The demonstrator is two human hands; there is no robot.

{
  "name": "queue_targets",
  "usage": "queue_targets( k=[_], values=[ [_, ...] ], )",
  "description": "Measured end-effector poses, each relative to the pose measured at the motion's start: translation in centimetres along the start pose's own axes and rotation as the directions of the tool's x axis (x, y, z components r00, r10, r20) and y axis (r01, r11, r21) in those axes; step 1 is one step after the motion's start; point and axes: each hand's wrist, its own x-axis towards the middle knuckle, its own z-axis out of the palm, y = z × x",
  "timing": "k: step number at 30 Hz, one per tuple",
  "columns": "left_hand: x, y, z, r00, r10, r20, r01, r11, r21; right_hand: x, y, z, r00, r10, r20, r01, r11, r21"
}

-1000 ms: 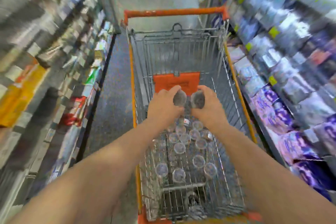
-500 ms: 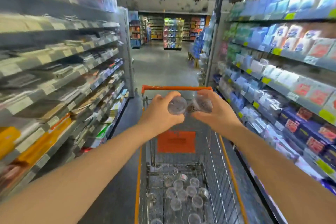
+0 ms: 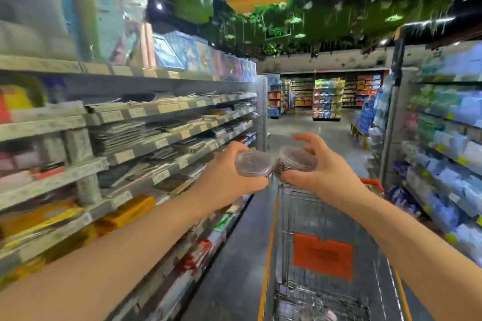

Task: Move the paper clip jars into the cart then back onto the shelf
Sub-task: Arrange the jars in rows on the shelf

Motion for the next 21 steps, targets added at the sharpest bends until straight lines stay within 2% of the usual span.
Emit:
queue_targets(
  k=[5,10,13,18,21],
  values=[
    [-3.8,-3.9,-9.5,0.991,-0.099,-0.093,0.098,0.995,-0.012,2.0,-6.9,7.8,0.99,-0.115,0.084,0.106,0.989,0.101],
    [-7.8,-10.2,-20.2,0.962,-0.188,-0.196,0.187,0.982,-0.023,4.4,-14.4,18.6,0.962,-0.241,0.127,0.215,0.959,0.186],
    [-10.3,-14.4,-26.8,0.927,-0.238,-0.291,0.24,0.97,-0.031,5.9,-18.9,25.6,0.936,-0.311,0.163,0.267,0.932,0.245],
    [-13.9,-20.7,-36.5,0.881,-0.306,-0.362,0.308,0.95,-0.054,8.9,-25.8,36.6,0.88,-0.413,0.232,0.324,0.882,0.342],
    [-15.3,-23.8,-41.2,0.824,-0.329,-0.46,0.36,0.933,-0.023,10.9,-29.6,42.0,0.838,-0.486,0.247,0.373,0.842,0.389]
  ],
)
